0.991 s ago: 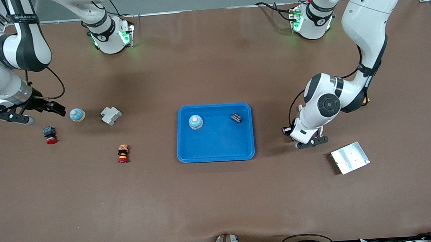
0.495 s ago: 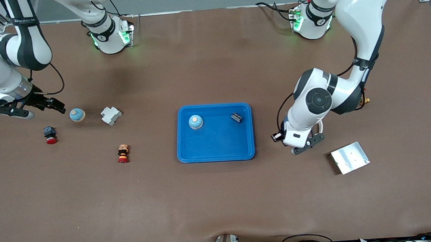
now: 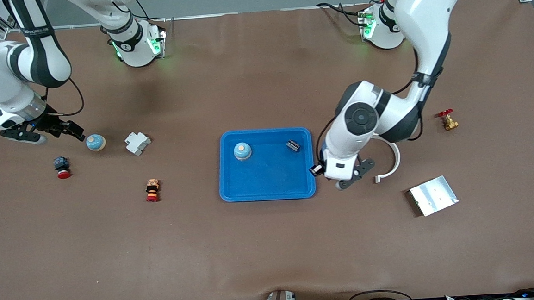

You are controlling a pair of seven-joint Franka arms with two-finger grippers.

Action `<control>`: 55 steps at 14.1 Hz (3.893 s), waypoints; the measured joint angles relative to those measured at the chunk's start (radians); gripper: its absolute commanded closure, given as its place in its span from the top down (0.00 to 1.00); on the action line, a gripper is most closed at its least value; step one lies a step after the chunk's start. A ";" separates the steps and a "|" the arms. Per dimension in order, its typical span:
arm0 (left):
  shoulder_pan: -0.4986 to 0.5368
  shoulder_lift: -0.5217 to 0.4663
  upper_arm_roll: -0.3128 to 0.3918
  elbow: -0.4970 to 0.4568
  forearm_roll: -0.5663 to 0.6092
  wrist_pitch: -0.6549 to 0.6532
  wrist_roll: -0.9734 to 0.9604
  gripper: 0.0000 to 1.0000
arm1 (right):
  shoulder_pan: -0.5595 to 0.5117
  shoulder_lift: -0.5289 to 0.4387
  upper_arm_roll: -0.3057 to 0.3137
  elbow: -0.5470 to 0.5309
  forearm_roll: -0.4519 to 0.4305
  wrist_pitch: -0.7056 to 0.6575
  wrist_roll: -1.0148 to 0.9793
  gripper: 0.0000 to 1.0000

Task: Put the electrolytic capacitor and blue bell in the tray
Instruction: 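Release the capacitor into the tray while the right gripper grasps the bell, then return the left arm to rest while the right gripper lifts the bell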

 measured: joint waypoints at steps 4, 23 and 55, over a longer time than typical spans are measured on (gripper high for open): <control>-0.069 0.087 0.000 0.070 0.000 0.011 -0.028 0.00 | 0.000 0.054 0.000 -0.015 0.000 0.049 -0.006 1.00; -0.170 0.221 0.074 0.115 0.000 0.121 -0.029 1.00 | 0.000 0.255 0.002 -0.018 0.000 0.215 -0.008 1.00; 0.495 -0.550 0.080 -0.246 -0.146 -0.513 1.059 1.00 | 0.040 0.260 0.099 0.054 0.009 0.228 0.031 0.00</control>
